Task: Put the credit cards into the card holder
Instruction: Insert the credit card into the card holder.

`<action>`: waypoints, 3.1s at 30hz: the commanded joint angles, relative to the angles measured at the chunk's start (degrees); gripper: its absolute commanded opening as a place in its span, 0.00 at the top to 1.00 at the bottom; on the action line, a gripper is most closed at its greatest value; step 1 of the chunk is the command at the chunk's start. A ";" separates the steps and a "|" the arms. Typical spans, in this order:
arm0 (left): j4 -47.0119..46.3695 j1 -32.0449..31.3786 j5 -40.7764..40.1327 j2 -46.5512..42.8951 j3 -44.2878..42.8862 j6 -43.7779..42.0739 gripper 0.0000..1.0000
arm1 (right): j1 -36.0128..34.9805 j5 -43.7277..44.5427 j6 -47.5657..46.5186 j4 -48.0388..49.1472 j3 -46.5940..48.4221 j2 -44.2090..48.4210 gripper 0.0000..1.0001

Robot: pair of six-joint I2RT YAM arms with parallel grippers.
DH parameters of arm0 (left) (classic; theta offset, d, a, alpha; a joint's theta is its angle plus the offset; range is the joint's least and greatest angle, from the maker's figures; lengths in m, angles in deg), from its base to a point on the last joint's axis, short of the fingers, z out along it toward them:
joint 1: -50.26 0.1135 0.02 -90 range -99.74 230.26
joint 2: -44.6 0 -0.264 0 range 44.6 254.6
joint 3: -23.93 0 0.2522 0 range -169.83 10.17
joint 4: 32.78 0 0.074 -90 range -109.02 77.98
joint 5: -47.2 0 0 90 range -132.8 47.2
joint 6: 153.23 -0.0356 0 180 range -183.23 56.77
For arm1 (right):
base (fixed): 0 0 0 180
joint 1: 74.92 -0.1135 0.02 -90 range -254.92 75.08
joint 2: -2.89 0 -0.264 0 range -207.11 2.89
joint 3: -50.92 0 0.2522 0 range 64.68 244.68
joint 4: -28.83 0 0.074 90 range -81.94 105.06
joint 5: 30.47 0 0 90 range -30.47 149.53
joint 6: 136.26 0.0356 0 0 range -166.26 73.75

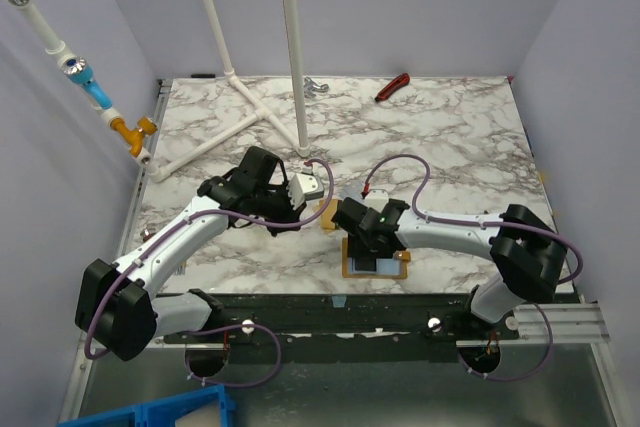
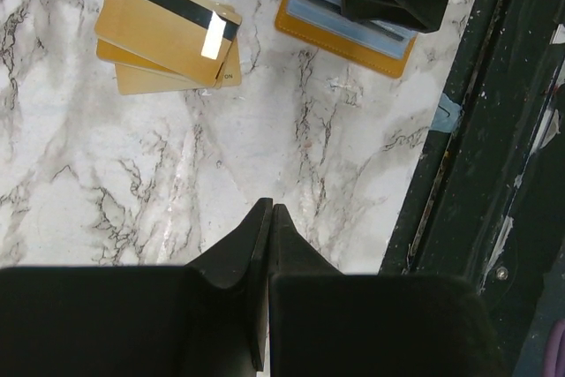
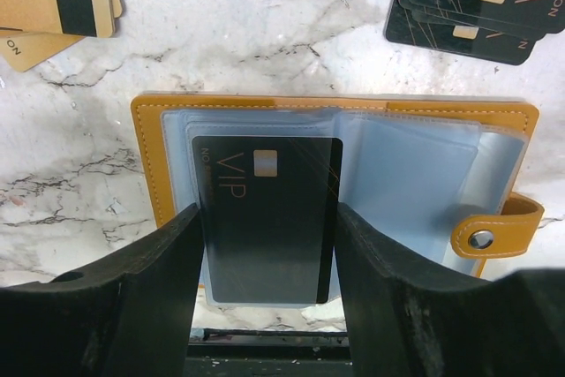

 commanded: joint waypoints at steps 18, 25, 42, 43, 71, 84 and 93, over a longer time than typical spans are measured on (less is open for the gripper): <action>-0.91 0.48 -1.12 0.59 -0.73 -0.14 1.00 | -0.52 0.27 -0.53 -1.46 2.45 0.78 0.28; 0.08 0.49 -0.38 3.16 -2.94 0.57 1.00 | 1.32 1.50 -0.49 -5.79 2.53 9.66 0.13; 1.63 -0.31 4.98 9.93 -7.10 3.29 0.95 | 9.12 0.49 4.04 -6.64 -13.56 18.56 0.05; 1.60 -0.31 4.94 9.82 -7.03 3.22 0.95 | 9.06 0.31 4.40 -5.22 -14.68 18.66 0.06; -13.35 -19.58 -7.34 24.28 -5.97 11.40 1.00 | 25.04 -26.63 2.28 25.09 -41.39 42.72 0.32; -14.15 -20.35 -5.31 30.00 -7.51 15.32 1.00 | 25.86 -36.31 2.17 38.55 -42.69 46.51 0.37; -11.84 -20.35 -3.76 31.06 -8.81 14.73 1.00 | 25.85 -39.03 1.33 43.17 -42.34 42.48 0.42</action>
